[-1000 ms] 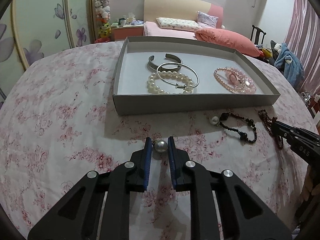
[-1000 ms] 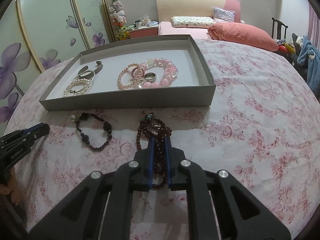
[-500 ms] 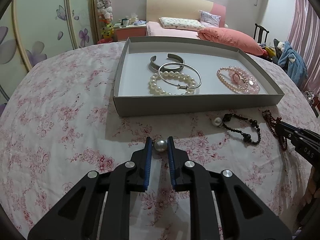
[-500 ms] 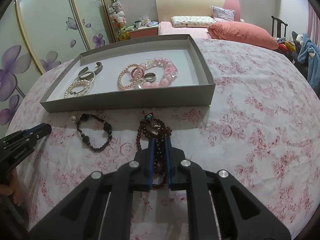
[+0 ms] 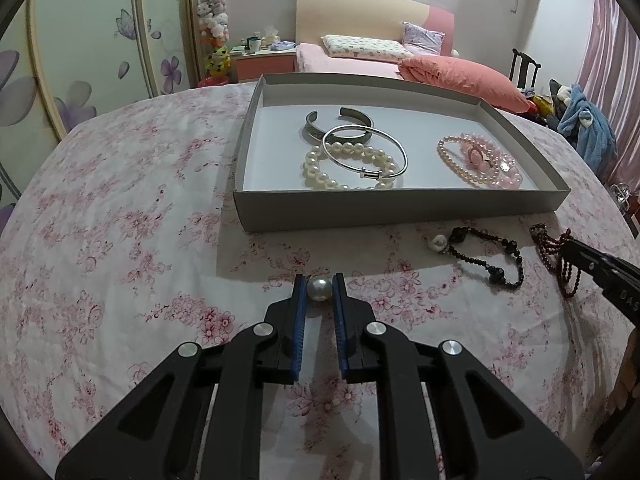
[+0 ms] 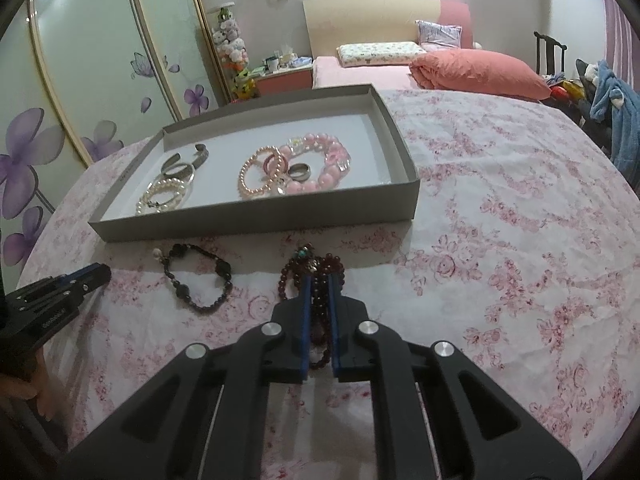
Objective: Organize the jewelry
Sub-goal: 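Carry the pearl earring over the tray with the left tool while the right tool carries the dark bracelet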
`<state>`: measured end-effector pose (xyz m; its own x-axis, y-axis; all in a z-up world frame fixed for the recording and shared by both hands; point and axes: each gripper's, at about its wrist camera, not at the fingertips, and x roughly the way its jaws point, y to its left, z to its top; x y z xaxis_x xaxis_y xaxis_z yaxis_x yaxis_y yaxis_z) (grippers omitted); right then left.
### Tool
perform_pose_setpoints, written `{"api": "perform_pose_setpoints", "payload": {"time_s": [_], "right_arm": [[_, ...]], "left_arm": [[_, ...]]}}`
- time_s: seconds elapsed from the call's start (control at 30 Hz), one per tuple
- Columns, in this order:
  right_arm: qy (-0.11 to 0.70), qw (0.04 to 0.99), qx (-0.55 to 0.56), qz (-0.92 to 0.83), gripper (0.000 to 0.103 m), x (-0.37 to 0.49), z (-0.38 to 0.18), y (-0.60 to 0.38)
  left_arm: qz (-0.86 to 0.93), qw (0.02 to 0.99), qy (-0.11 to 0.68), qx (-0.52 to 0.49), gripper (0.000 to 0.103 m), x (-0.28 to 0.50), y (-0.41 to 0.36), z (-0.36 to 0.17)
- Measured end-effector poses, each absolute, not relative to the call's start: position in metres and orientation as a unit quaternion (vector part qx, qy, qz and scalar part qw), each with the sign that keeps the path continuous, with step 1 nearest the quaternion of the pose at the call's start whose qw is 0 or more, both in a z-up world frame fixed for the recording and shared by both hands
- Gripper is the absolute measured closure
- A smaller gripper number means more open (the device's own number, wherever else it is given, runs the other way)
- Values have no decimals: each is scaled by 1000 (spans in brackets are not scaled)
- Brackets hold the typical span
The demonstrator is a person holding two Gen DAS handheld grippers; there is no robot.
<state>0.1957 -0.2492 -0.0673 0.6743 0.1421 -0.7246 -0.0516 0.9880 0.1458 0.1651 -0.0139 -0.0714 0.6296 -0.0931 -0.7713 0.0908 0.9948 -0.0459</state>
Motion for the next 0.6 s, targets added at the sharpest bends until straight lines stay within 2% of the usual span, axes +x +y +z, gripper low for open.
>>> {"api": "perform_pose_setpoints", "payload": {"time_s": [0.27, 0.6], "right_arm": [[374, 923, 67, 59, 94, 187, -53, -249], [343, 934, 75, 68, 94, 178, -35, -244]], "left_arm": [[-46, 906, 421, -13, 89, 159, -5, -69], [-54, 927, 370, -9, 89, 144, -10, -49]]}}
